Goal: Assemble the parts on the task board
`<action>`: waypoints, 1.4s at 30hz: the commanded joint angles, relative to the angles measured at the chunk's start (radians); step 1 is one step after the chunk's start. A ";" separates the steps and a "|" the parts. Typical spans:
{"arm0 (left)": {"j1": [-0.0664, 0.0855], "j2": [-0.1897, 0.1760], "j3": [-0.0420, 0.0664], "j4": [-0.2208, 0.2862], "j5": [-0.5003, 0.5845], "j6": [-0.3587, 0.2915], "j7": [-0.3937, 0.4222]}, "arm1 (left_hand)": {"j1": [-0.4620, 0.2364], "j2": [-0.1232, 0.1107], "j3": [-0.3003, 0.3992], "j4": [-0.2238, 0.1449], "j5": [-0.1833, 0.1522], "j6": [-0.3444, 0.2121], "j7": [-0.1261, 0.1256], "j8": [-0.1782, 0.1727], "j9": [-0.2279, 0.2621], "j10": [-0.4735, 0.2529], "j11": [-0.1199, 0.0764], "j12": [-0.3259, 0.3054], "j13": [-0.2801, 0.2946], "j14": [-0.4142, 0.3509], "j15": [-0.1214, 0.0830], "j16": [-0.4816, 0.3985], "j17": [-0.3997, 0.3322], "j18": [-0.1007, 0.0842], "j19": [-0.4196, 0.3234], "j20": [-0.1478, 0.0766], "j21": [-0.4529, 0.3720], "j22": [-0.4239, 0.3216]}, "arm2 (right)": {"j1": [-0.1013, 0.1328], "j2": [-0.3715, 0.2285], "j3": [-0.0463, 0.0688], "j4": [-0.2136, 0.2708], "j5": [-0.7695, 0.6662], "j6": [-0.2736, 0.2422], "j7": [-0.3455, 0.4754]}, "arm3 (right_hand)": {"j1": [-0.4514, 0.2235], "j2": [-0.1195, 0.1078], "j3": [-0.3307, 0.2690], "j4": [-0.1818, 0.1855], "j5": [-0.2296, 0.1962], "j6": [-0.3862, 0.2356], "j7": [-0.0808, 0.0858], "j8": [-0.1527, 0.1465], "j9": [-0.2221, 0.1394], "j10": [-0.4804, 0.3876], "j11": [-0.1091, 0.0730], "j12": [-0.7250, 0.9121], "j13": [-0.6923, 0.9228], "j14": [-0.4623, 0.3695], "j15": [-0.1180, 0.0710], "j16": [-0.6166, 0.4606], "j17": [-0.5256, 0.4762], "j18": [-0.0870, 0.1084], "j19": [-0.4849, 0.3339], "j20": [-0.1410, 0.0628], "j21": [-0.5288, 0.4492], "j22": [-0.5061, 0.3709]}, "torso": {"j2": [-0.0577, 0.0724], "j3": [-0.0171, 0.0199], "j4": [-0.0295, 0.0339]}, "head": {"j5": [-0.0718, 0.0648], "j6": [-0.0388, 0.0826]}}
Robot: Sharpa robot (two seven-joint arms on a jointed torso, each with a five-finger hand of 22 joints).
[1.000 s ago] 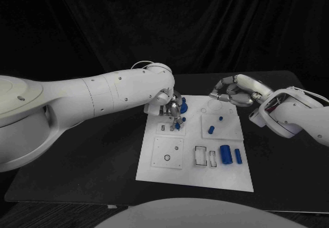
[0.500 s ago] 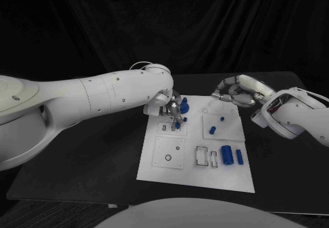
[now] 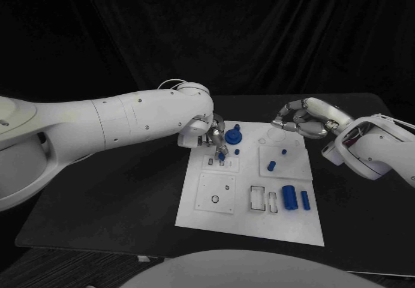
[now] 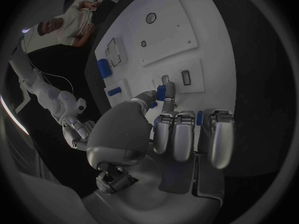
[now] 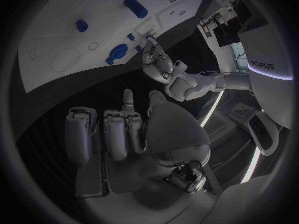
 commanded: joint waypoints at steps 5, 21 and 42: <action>-0.001 -0.030 0.001 0.051 0.037 -0.119 -0.032 | -0.015 -0.002 0.088 -0.076 -0.009 -0.006 0.002 -0.005 0.004 0.104 0.003 0.003 0.263 0.102 -0.003 0.003 0.263 -0.006 0.028 -0.004 -0.009 0.151 | -0.009 -0.005 0.001 0.006 0.000 0.015 -0.023 | 0.003 0.007 -0.005 0.000 -0.001 0.002 0.003 -0.002 -0.003 0.104 0.005 0.003 0.263 0.102 0.007 -0.004 0.247 0.015 0.060 0.009 -0.010 0.233 | -0.015 0.0036 -0.0008 | 0.023 0.000; -0.004 -0.055 0.000 0.094 0.039 -0.171 -0.074 | -0.044 0.000 0.096 -0.057 -0.019 -0.002 0.001 -0.010 0.012 0.104 0.002 0.003 0.263 0.102 -0.004 0.003 0.263 -0.004 0.023 -0.005 -0.017 0.144 | -0.031 -0.006 0.001 0.004 0.000 0.011 -0.022 | 0.010 0.006 -0.005 -0.001 0.001 0.000 0.003 -0.004 -0.005 0.104 0.005 0.003 0.263 0.100 0.007 -0.007 0.240 0.017 0.055 0.009 -0.017 0.230 | -0.031 0.0101 0.0065 | 0.036 0.000; -0.043 -0.031 -0.001 0.079 0.039 -0.137 -0.125 | -0.065 0.009 0.115 -0.035 -0.002 0.019 -0.006 -0.004 0.026 0.104 -0.005 0.003 0.263 0.102 -0.009 0.003 0.263 -0.002 0.021 -0.009 -0.024 0.138 | -0.039 -0.007 0.001 0.007 0.000 -0.003 -0.015 | 0.019 0.007 -0.005 -0.001 0.007 -0.002 0.004 -0.006 -0.008 0.104 0.006 0.003 0.263 0.099 0.007 -0.009 0.235 0.018 0.053 0.010 -0.021 0.229 | -0.066 0.0217 0.0127 | 0.028 0.000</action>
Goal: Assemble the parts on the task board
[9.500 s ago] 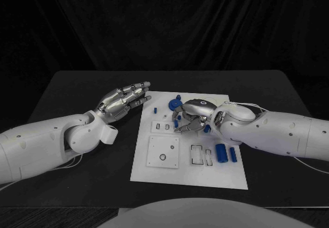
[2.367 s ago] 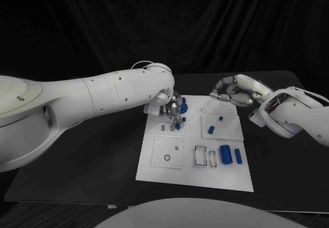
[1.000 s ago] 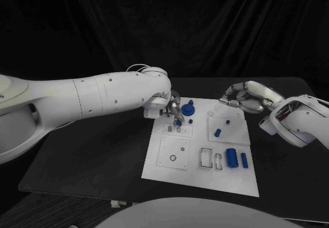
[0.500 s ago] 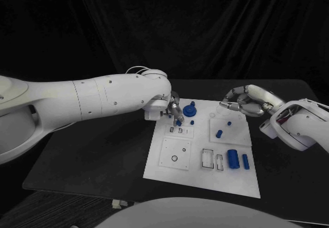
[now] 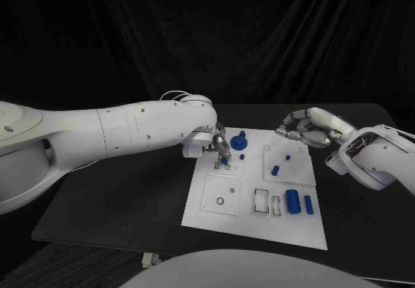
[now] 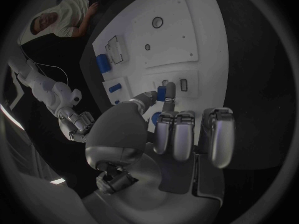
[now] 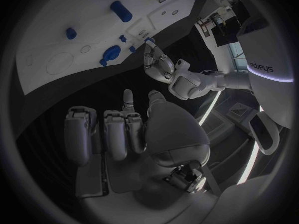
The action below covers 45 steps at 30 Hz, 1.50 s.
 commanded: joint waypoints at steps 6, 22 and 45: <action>-0.006 0.013 0.001 -0.010 0.010 0.012 -0.024 | -0.004 0.016 0.024 -0.004 0.010 0.023 -0.013 0.000 0.004 0.104 -0.006 0.004 0.263 0.106 -0.007 0.003 0.263 -0.001 0.020 -0.010 -0.007 0.137 | -0.003 0.001 0.001 0.001 0.000 -0.008 -0.008 | 0.010 -0.002 -0.005 -0.001 0.008 -0.003 0.004 -0.007 -0.001 0.104 0.006 0.003 0.263 0.098 0.007 -0.006 0.234 0.018 0.049 0.006 -0.004 0.228 | -0.011 0.0037 -0.0006 | 0.002 0.000; -0.033 0.038 0.001 -0.054 0.010 0.018 -0.013 | -0.018 0.026 0.036 0.013 0.016 0.024 -0.014 -0.003 0.007 0.104 -0.006 0.004 0.263 0.106 -0.008 0.003 0.263 -0.001 0.019 -0.012 -0.010 0.135 | -0.006 0.003 0.001 0.000 0.000 -0.001 -0.009 | 0.014 0.000 -0.004 -0.001 0.013 -0.003 0.004 -0.008 -0.003 0.104 0.006 0.003 0.263 0.098 0.007 -0.007 0.232 0.019 0.047 0.006 -0.007 0.227 | -0.016 0.0037 -0.0012 | 0.004 0.000; -0.052 0.055 0.001 -0.083 0.010 0.008 0.011 | -0.020 0.027 0.038 0.015 0.016 0.023 -0.013 -0.004 0.008 0.104 -0.006 0.004 0.263 0.106 -0.008 0.003 0.263 0.000 0.017 -0.012 -0.013 0.131 | -0.008 0.001 0.001 -0.002 0.000 0.000 -0.007 | 0.017 0.001 -0.004 -0.001 0.015 -0.004 0.004 -0.008 -0.004 0.104 0.006 0.003 0.263 0.096 0.007 -0.009 0.228 0.020 0.046 0.006 -0.010 0.226 | -0.019 0.0045 -0.0018 | 0.002 0.000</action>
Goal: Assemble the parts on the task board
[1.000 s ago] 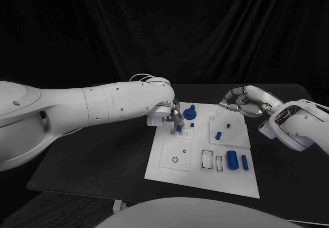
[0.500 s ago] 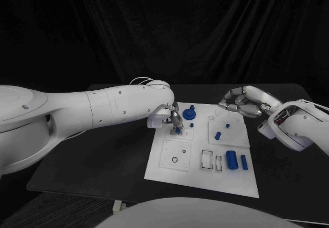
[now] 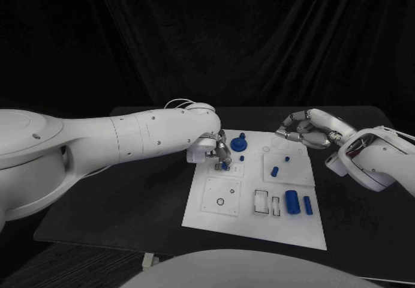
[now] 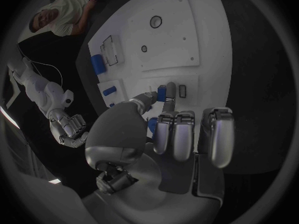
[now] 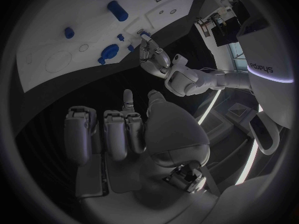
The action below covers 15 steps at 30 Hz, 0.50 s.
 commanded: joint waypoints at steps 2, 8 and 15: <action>-0.003 0.004 0.001 0.000 0.008 0.003 0.017 | -0.002 0.009 0.006 0.000 0.005 0.021 -0.016 -0.001 0.002 0.105 -0.006 0.004 0.263 0.106 -0.008 0.003 0.263 0.000 0.017 -0.005 -0.005 0.131 | -0.002 -0.001 0.001 0.000 0.000 -0.001 -0.007 | 0.008 0.002 -0.004 -0.001 0.006 -0.004 0.004 -0.004 -0.001 0.104 0.006 0.003 0.264 0.096 0.007 -0.006 0.228 0.019 0.046 0.006 -0.006 0.226 | -0.001 0.0004 0.0001 | -0.001 0.000; -0.004 0.008 0.001 -0.003 0.008 0.007 0.021 | -0.002 0.009 0.007 0.001 0.004 0.020 -0.016 -0.001 0.002 0.105 -0.006 0.004 0.263 0.106 -0.008 0.003 0.263 0.000 0.016 -0.005 -0.006 0.130 | -0.003 -0.002 0.001 -0.001 0.000 -0.001 -0.008 | 0.009 0.002 -0.004 0.000 0.006 -0.004 0.004 -0.005 -0.001 0.104 0.006 0.003 0.264 0.097 0.007 -0.005 0.228 0.019 0.047 0.006 -0.005 0.227 | -0.002 0.0006 0.0001 | -0.001 0.000; -0.005 0.013 0.001 -0.012 0.008 0.010 0.021 | -0.004 0.009 0.008 0.002 0.002 0.020 -0.016 -0.001 0.003 0.105 -0.006 0.004 0.263 0.106 -0.008 0.003 0.263 0.001 0.015 -0.005 -0.008 0.128 | -0.003 -0.002 0.001 -0.001 0.000 -0.002 -0.007 | 0.009 0.002 -0.004 0.000 0.006 -0.004 0.004 -0.005 -0.001 0.104 0.006 0.003 0.264 0.097 0.007 -0.005 0.228 0.019 0.047 0.006 -0.005 0.227 | -0.002 0.0004 -0.0007 | 0.000 0.000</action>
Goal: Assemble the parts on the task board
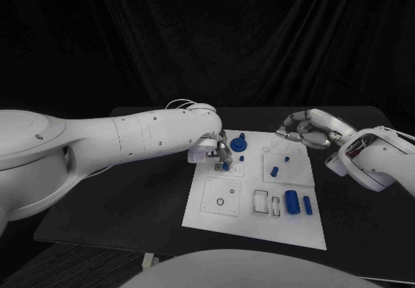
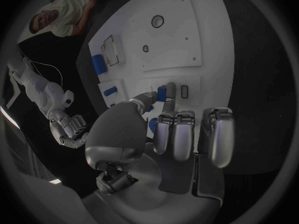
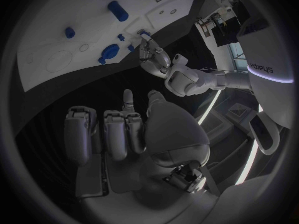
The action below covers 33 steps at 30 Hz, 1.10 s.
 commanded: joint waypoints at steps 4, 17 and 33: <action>-0.004 0.007 0.001 -0.009 0.008 0.011 0.017 | -0.004 0.009 0.007 0.002 0.002 0.019 -0.017 -0.001 0.002 0.105 -0.005 0.004 0.263 0.106 -0.008 0.003 0.263 0.001 0.015 -0.005 -0.004 0.128 | -0.002 -0.002 0.001 0.000 0.000 -0.002 -0.008 | 0.009 0.002 -0.004 0.000 0.006 -0.004 0.004 -0.005 -0.001 0.104 0.006 0.003 0.264 0.097 0.007 -0.005 0.228 0.019 0.047 0.006 -0.005 0.227 | -0.001 0.0000 -0.0009 | 0.002 0.000; -0.010 0.016 0.001 -0.021 0.008 0.014 0.017 | -0.004 0.008 0.009 0.002 0.000 0.018 -0.017 -0.002 0.002 0.105 -0.005 0.004 0.263 0.106 -0.008 0.003 0.263 0.001 0.013 -0.005 -0.006 0.126 | -0.002 -0.004 0.001 0.001 0.000 0.000 -0.008 | 0.009 0.002 -0.004 0.000 0.006 -0.004 0.004 -0.005 -0.001 0.104 0.006 0.003 0.264 0.097 0.007 -0.005 0.228 0.019 0.047 0.006 -0.005 0.227 | -0.002 0.0001 -0.0005 | 0.003 0.000; -0.016 0.019 0.001 -0.027 0.008 0.015 0.018 | -0.003 0.007 0.014 0.001 -0.003 0.014 -0.016 -0.005 0.003 0.105 -0.005 0.004 0.263 0.106 -0.007 0.003 0.263 0.003 0.009 -0.005 -0.010 0.121 | -0.003 -0.005 0.001 0.000 0.000 0.002 -0.010 | 0.010 0.002 -0.004 0.000 0.007 -0.004 0.004 -0.005 -0.002 0.104 0.006 0.003 0.264 0.096 0.007 -0.006 0.227 0.020 0.046 0.006 -0.007 0.226 | -0.002 0.0004 -0.0001 | 0.001 0.000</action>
